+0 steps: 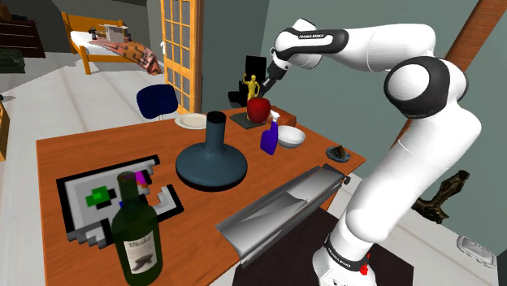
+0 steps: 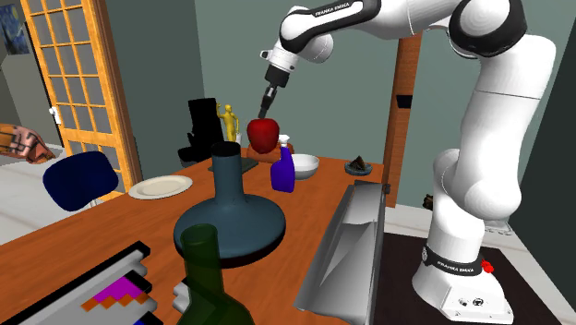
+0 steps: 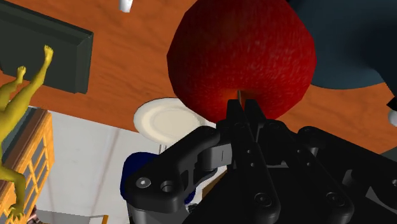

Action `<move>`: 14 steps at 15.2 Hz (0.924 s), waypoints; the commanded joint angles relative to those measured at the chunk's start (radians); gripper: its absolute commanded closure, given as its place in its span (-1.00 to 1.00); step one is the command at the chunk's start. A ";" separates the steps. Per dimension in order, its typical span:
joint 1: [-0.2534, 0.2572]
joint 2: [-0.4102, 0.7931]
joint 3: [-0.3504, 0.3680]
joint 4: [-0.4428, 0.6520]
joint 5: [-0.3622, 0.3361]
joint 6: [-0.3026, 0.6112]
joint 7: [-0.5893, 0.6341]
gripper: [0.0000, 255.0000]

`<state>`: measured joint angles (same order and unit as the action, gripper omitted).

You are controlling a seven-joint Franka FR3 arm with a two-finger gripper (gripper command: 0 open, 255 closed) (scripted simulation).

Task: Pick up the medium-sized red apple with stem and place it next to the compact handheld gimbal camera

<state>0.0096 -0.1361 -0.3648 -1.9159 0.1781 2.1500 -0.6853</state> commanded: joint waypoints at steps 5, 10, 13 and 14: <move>-0.052 -0.132 -0.056 -0.110 -0.029 -0.029 -0.094 1.00; -0.098 -0.222 -0.112 -0.172 -0.056 -0.064 -0.178 1.00; -0.127 -0.266 -0.149 -0.195 -0.073 -0.091 -0.231 1.00; -0.136 -0.280 -0.163 -0.200 -0.079 -0.101 -0.249 1.00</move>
<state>-0.1192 -0.4087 -0.5139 -2.1125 0.1020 2.0555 -0.9151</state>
